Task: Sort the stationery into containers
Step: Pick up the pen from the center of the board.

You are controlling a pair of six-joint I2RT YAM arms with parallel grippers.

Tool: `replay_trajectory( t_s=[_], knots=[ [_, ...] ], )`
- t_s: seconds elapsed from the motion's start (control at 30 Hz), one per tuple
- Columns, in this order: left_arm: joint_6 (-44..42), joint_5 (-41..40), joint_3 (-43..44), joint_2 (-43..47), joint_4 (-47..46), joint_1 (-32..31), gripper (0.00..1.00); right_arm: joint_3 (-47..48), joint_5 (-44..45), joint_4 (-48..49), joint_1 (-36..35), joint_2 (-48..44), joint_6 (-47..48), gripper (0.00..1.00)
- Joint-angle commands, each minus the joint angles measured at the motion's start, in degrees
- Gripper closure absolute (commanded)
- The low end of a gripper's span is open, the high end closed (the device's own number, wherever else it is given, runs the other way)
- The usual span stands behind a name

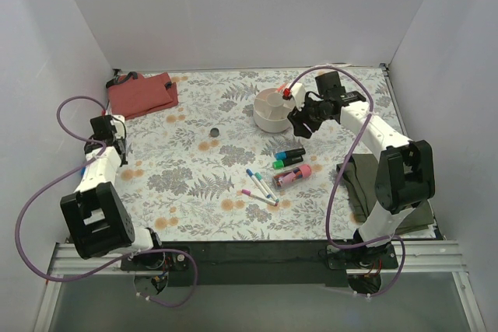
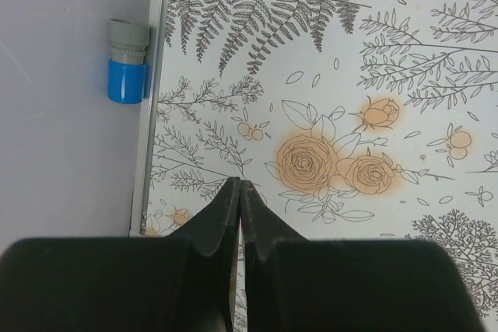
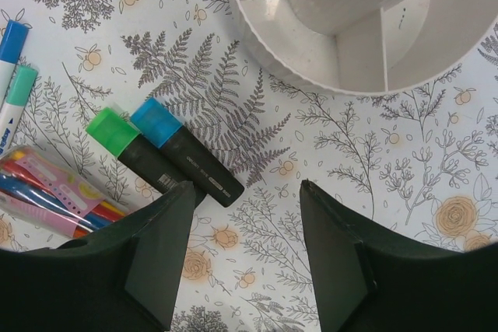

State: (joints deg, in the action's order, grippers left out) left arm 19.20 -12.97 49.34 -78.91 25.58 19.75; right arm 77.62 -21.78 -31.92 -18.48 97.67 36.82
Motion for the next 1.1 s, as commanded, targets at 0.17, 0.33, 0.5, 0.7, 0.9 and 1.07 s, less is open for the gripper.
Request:
replay_trajectory(
  t_s=[0.17,0.33,0.5,0.7,0.9,1.07],
  knots=[
    [-5.4,-4.7,-1.5,6.4,-1.9,-0.1,0.73,3.5,-3.1,-1.7,0.5,-0.2,2.3,0.35],
    [-8.8,-2.9,-2.1,6.8,-1.8,-0.2,0.7,3.1,-3.4,-1.7,0.6,-0.6,1.9,0.35],
    [-10.8,2.1,-0.4,5.3,-1.1,-0.1,0.61,2.6,-3.3,-1.5,0.6,-1.1,0.1,0.35],
    [-13.0,9.6,1.6,4.5,1.4,-0.8,0.5,-1.2,-8.2,-3.1,-0.3,-5.3,7.0,0.34],
    [-13.1,9.8,-1.3,4.1,1.3,-1.4,0.49,-6.6,-11.9,-11.5,-9.7,-6.9,11.8,0.34],
    [-14.4,7.2,-6.2,5.8,-0.4,-5.8,0.49,-11.8,-13.6,-8.4,-14.4,-7.8,6.6,0.35]
  ],
)
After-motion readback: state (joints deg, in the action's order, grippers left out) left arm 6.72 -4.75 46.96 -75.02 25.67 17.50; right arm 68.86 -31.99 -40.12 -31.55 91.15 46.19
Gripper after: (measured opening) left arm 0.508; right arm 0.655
